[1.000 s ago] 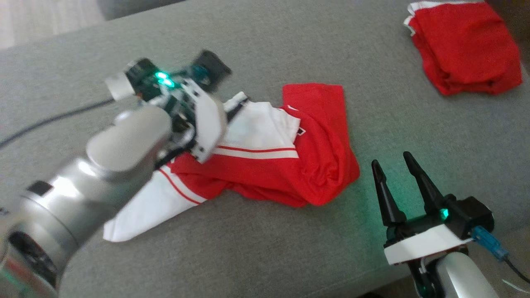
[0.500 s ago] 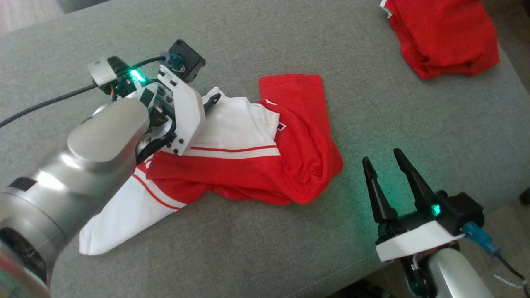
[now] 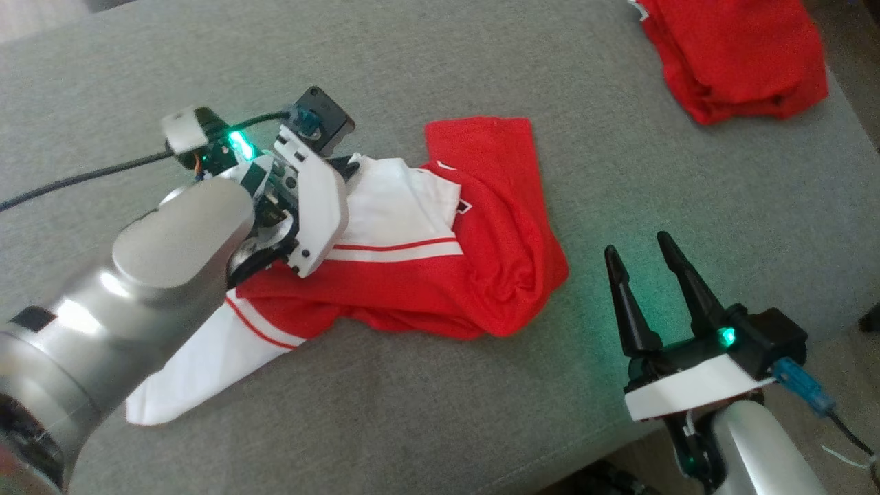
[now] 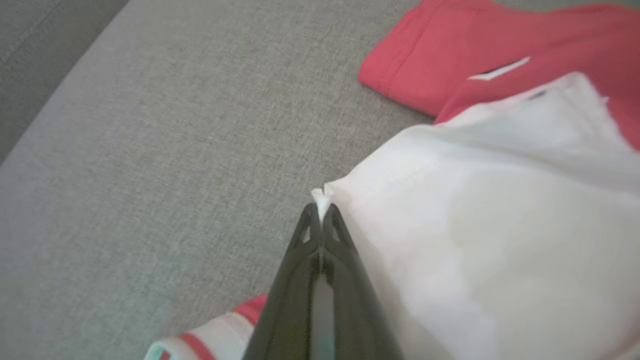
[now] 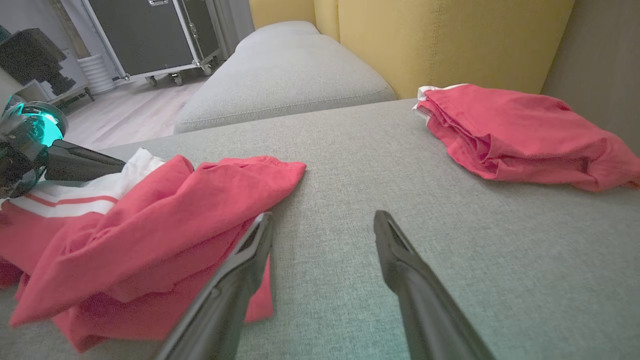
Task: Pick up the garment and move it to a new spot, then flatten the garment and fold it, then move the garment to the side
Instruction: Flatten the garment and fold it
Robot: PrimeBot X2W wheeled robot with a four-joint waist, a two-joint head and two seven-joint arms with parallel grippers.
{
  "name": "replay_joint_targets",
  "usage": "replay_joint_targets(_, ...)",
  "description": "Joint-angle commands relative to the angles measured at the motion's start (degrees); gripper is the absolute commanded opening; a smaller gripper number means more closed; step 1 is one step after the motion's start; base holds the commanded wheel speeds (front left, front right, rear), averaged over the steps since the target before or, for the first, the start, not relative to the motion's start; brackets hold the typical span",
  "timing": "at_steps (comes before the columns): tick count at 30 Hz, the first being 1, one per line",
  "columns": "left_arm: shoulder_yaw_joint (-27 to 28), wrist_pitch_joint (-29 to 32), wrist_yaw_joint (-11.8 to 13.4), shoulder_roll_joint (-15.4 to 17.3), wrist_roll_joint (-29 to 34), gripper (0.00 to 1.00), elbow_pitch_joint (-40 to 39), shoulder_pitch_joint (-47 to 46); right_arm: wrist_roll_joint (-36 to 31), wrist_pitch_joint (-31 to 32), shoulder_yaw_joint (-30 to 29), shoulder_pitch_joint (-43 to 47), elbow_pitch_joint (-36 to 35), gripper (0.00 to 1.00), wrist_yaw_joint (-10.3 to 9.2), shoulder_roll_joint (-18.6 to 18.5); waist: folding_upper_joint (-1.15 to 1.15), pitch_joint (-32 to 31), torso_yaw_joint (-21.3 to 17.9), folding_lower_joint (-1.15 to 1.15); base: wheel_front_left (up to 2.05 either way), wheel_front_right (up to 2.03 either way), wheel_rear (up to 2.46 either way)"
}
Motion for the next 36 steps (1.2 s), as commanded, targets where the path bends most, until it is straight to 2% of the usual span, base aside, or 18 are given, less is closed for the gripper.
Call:
replay_joint_targets(1,1.63,-1.76,0.10,1.88,0.74,0.00,-1.53,-1.90,0.26,-0.37,0.58,-0.05,-1.79,1.00,-0.04,-0.33,0.00,-0.62,0.75,0.00,0.00,0.00,0.00)
replay_joint_targets(7,1.79,-15.68,0.10,4.03,2.96,0.00,-4.95,-4.80,-0.27,-0.37,-1.39,1.46,-2.13,1.00,-0.04,-1.50,0.00,-4.72,5.23,0.00,0.00,0.00,0.00)
replay_joint_targets(10,3.36,-20.92,0.30,6.28,4.01,0.00,-6.91,-6.20,-0.52,-0.37,-2.31,2.76,-2.29,1.00,-0.04,-2.21,0.00,-7.32,8.05,0.00,0.00,0.00,0.00)
replay_joint_targets(13,5.25,-24.02,1.82,9.57,4.36,0.00,-10.71,-6.47,-0.72,-0.37,-3.22,4.10,-2.40,1.00,-0.04,-2.67,0.00,-9.87,11.00,0.00,0.00,0.00,0.00)
replay_joint_targets(17,8.04,-25.37,4.58,15.69,2.58,0.00,-18.79,-4.87,-0.87,-0.37,-4.08,6.00,-2.46,1.00,-0.04,-2.99,0.00,-12.81,14.55,0.00,0.00,0.00,0.00)
replay_joint_targets(23,11.46,-23.17,11.29,27.96,-1.00,0.00,-32.93,-0.49,-1.06,-0.37,-5.41,8.35,-2.95,1.00,-0.04,-3.43,0.00,-15.18,19.00,0.00,0.00,0.00,0.00)
replay_joint_targets(28,13.44,-22.29,16.40,37.47,-5.33,0.00,-40.14,4.59,-0.90,-0.37,-5.77,8.75,-3.33,1.00,-0.04,-4.19,0.00,-14.62,21.68,0.00,0.00,0.00,0.00)
replay_joint_targets(32,12.96,-22.36,18.17,41.16,-9.37,0.00,-41.52,9.51,-0.10,-0.37,-5.43,7.29,-3.14,1.00,-0.04,-5.37,0.00,-13.30,23.31,0.00,0.00,0.00,0.00)
replay_joint_targets(36,12.56,-24.10,18.88,41.38,-11.93,0.00,-40.76,12.78,1.73,-0.37,-3.34,3.42,-0.92,1.00,-0.04,-7.63,0.00,-11.86,24.26,0.00,0.00,0.00,0.00)
